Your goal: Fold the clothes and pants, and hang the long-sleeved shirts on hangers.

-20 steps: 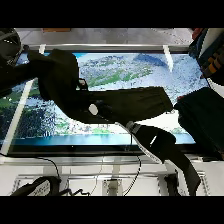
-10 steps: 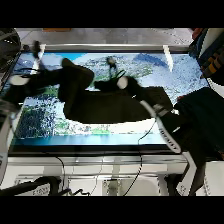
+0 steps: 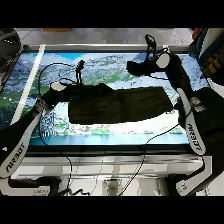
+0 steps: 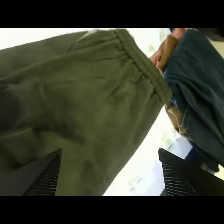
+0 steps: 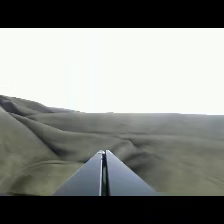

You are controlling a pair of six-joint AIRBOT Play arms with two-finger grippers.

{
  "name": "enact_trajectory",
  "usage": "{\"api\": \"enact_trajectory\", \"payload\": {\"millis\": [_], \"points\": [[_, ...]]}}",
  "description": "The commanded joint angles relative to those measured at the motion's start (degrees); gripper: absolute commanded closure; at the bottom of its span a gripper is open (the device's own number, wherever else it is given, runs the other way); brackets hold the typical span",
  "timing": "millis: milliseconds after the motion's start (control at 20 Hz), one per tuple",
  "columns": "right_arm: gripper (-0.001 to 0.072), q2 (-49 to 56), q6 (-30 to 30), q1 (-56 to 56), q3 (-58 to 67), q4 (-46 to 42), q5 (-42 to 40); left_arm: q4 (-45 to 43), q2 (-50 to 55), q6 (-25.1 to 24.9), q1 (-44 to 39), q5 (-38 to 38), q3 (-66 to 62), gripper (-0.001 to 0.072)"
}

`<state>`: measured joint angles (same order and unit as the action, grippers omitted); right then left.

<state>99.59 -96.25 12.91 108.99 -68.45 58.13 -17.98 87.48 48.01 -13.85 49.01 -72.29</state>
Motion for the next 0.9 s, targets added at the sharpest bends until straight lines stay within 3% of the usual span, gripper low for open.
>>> {"api": "enact_trajectory", "payload": {"millis": [0,100,250,300,350,450,550,850], "points": [[0.0673,-0.8,0.0,-1.4,0.0,-2.2,3.2,-4.7,-1.0,0.8,6.6,7.5,0.0,0.0173],[0.0673,-0.8,0.0,-1.4,0.0,-2.9,3.5,-13.5,-2.3,2.0,13.3,11.0,0.0,0.0211],[0.0673,-0.8,0.0,-1.4,0.0,-3.8,3.5,-27.6,-2.7,11.4,23.1,15.7,0.1,0.0211],[0.0673,-0.8,0.0,-1.4,0.0,-3.9,3.4,-30.9,-2.7,12.0,25.8,16.9,0.6,0.0210],[0.0673,-0.8,0.0,-1.4,0.0,-3.9,3.4,-32.0,-2.7,12.0,28.0,17.3,1.6,0.0194],[0.0673,-0.8,0.0,-1.4,0.0,-3.9,3.4,-31.4,-2.4,12.0,31.4,17.0,4.5,0.0069],[0.0673,-0.8,0.0,-1.4,0.0,-3.9,3.4,-31.5,-1.0,11.6,32.0,16.6,6.2,-0.0008],[0.0673,-0.8,0.0,-1.4,0.0,-3.5,3.7,-26.2,7.8,11.6,26.7,11.0,6.4,0.0014]]}}
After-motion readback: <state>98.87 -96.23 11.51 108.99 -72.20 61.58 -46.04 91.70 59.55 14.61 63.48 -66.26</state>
